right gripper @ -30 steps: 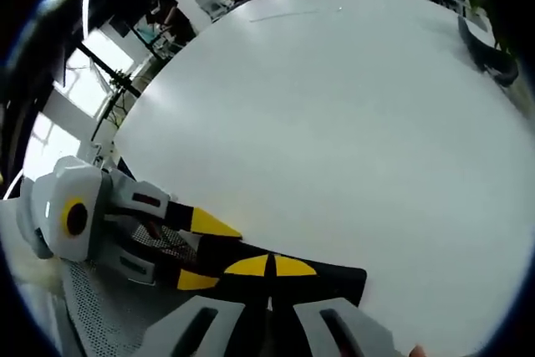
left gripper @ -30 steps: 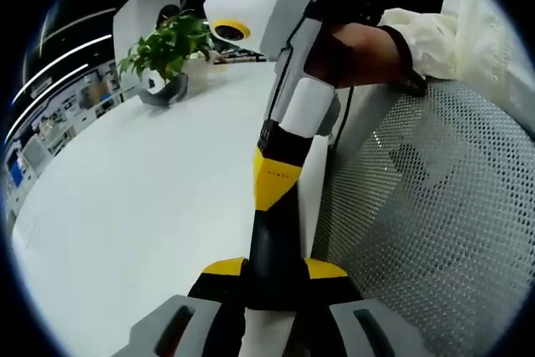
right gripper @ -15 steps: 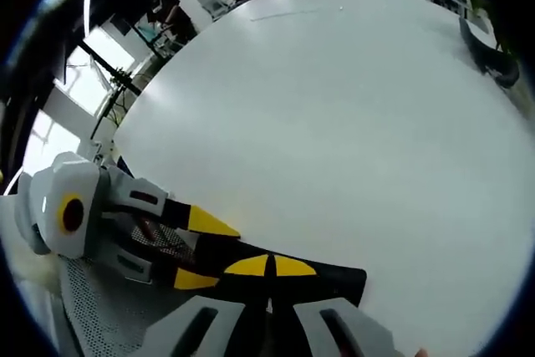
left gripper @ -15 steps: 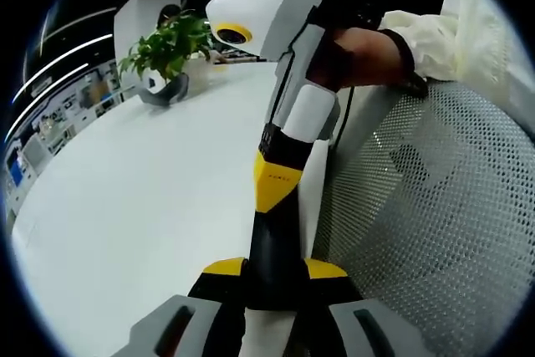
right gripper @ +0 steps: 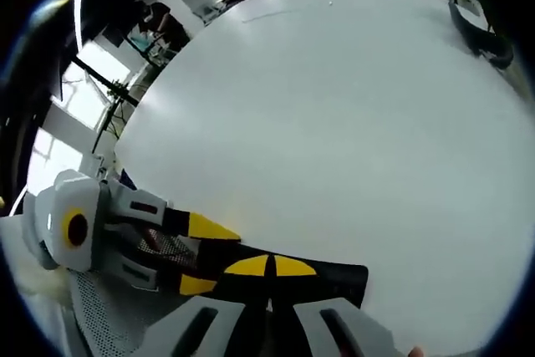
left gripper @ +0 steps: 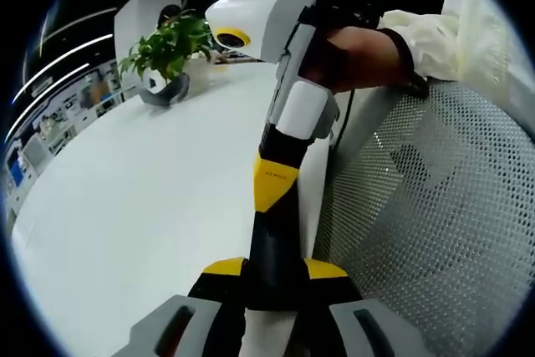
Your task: Press the specified remote control buttons in sequence, fully releasing each button before pressing the next.
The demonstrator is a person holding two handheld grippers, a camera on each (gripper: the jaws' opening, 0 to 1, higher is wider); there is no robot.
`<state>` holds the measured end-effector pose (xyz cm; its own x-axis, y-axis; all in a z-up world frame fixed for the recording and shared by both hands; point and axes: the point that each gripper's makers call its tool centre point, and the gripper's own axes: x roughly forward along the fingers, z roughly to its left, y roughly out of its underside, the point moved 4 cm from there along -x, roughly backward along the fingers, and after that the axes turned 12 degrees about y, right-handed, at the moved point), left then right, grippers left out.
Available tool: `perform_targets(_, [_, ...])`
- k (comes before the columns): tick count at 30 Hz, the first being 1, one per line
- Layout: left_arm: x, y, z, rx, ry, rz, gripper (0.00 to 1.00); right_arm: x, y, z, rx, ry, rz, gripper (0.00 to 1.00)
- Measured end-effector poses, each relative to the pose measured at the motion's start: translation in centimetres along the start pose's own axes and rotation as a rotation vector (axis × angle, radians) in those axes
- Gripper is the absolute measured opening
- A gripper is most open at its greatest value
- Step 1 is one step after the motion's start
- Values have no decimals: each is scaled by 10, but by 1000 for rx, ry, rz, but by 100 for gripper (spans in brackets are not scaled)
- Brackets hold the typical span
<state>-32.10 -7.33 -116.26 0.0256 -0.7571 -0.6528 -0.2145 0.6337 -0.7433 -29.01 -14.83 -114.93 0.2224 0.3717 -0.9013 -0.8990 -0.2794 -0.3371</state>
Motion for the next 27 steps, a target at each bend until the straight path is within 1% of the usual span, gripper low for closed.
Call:
perform_targets(4, [0, 0, 0, 1, -1, 1, 24, -1, 0, -1, -3, 16, -8, 0])
perform_targets(8, [0, 0, 0, -1, -2, 1, 24, -3, 0, -1, 10, 8, -7, 0])
perform_targets(12, [0, 0, 0, -1, -2, 0, 24, -5, 3, -3, 31, 21, 23, 0])
perform_targets(14, [0, 1, 0, -2, -2, 0, 24, -6, 4, -6, 42, 28, 28, 0])
perform_targets(19, [0, 0, 0, -1, -2, -1, 24, -9, 4, -4, 73, 0, 35, 0])
perform_targets(22, [0, 0, 0, 0, -2, -2, 24, -6, 6, -2, 66, -15, 60, 0])
perform_targets(27, [0, 0, 0, 0, -2, -3, 24, -4, 7, 0, 40, -11, 64, 0])
